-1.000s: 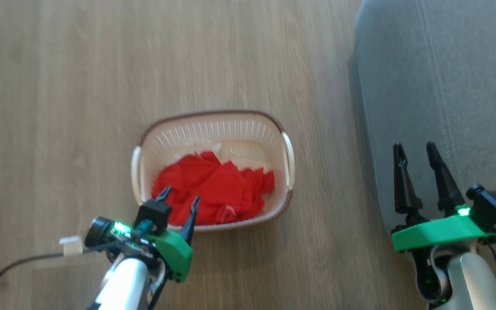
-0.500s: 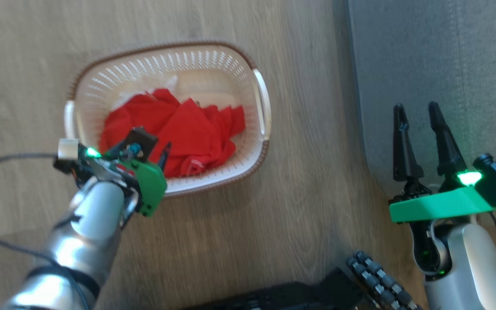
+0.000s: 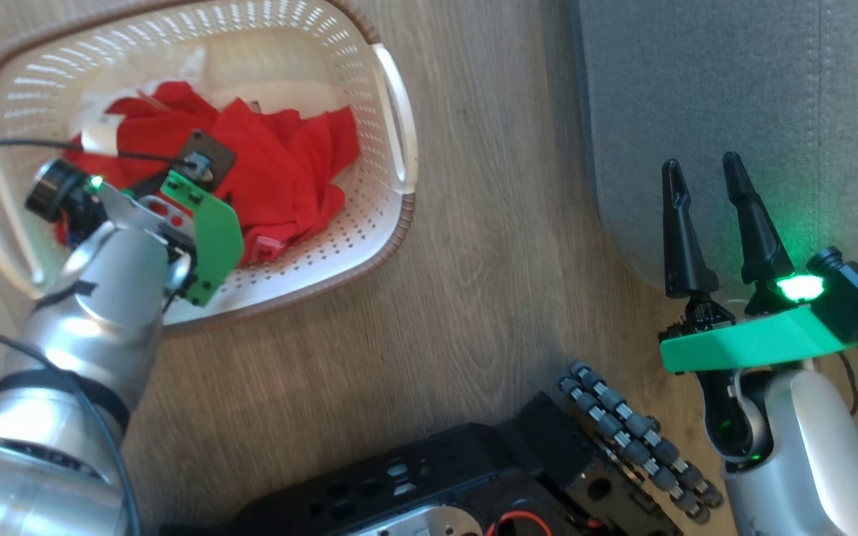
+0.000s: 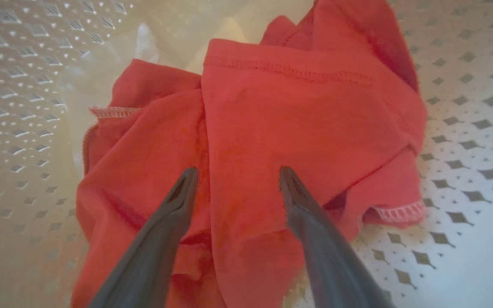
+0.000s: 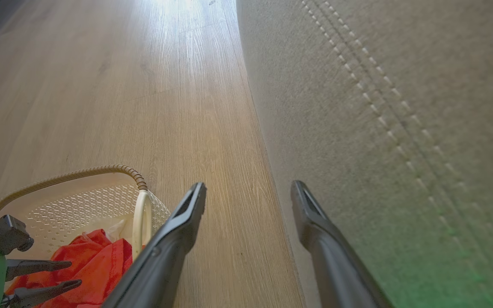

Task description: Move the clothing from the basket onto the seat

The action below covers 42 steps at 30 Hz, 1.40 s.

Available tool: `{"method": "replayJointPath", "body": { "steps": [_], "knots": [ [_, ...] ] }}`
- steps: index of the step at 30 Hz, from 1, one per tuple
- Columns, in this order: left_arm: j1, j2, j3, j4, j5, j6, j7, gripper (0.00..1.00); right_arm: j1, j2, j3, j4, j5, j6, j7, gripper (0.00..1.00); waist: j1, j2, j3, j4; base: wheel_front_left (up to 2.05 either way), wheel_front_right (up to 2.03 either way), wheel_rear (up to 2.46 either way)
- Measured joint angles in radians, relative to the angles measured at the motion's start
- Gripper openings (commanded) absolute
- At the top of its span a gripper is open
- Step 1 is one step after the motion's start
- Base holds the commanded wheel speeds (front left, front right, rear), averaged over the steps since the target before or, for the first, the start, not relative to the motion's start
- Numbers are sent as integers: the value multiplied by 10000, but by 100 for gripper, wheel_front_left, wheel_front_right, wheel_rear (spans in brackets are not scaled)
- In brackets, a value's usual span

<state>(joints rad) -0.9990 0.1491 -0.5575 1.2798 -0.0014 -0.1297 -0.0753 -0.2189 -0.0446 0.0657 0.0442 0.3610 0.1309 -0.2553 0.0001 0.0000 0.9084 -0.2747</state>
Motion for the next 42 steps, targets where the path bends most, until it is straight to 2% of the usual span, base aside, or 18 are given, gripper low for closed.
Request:
{"method": "replayJointPath", "body": {
  "steps": [3,4,7,10,22,23,24,35,42],
  "knots": [
    [-161,171,-313,17,-84,0,407,100,-2,38,-4,-107,125,2,0,100,0,0,196,-133,0,0,0],
    [-309,410,-449,46,-79,0,917,100,-4,69,4,-167,355,2,0,100,0,0,372,-243,0,0,0],
    [-477,746,-545,132,-77,13,1586,100,-12,77,100,-309,389,2,-2,100,0,0,573,-383,0,0,0],
    [-617,848,-614,169,-56,245,1816,100,-26,77,205,-418,389,0,-27,100,0,0,741,-494,0,0,0],
    [-925,1047,-1139,163,180,188,2780,100,-170,81,466,-575,389,0,-59,100,-1,0,1116,-840,0,0,0],
    [-925,1047,-1129,163,123,198,2844,42,-170,81,476,-589,391,0,-59,100,-1,0,1124,-855,0,0,0],
    [-925,1047,-1164,165,102,194,2863,0,-170,82,485,-596,393,0,-59,100,-1,0,1125,-869,0,0,0],
    [-925,1103,-1239,169,-96,121,2851,0,-176,84,493,-594,464,2,-58,100,-1,0,1052,-906,0,0,0],
    [-826,1024,-1269,186,-328,98,2619,0,-234,84,347,-383,481,2,-56,100,-1,0,619,-751,0,0,0]
  ]
}}
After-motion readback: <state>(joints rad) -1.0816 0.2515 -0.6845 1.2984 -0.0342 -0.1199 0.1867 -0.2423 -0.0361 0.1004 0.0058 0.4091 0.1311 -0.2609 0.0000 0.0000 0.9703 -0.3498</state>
